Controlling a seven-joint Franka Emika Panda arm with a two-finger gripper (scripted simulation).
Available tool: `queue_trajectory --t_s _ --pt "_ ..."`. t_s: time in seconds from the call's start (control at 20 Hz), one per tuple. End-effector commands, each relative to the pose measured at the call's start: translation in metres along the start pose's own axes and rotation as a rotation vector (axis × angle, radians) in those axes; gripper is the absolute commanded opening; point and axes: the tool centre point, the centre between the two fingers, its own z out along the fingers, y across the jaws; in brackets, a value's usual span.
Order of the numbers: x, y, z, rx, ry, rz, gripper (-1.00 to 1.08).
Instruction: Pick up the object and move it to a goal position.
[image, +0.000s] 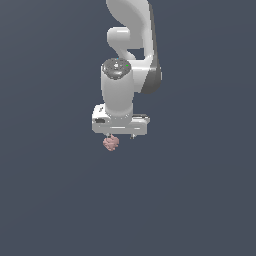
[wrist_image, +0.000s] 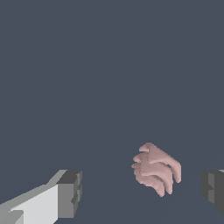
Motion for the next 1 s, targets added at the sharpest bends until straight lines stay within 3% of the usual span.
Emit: queue_trajectory --t_s 0.0,0.35,0.95 --pt "-0.002 0.002 0.004 0.001 -0.001 0.023 1.0" --pt "-0.012 0.015 0.024 0.007 -0.002 0.154 1.0" --pt "-0.043 0.049 0.07 0.011 -0.003 0.489 1.0"
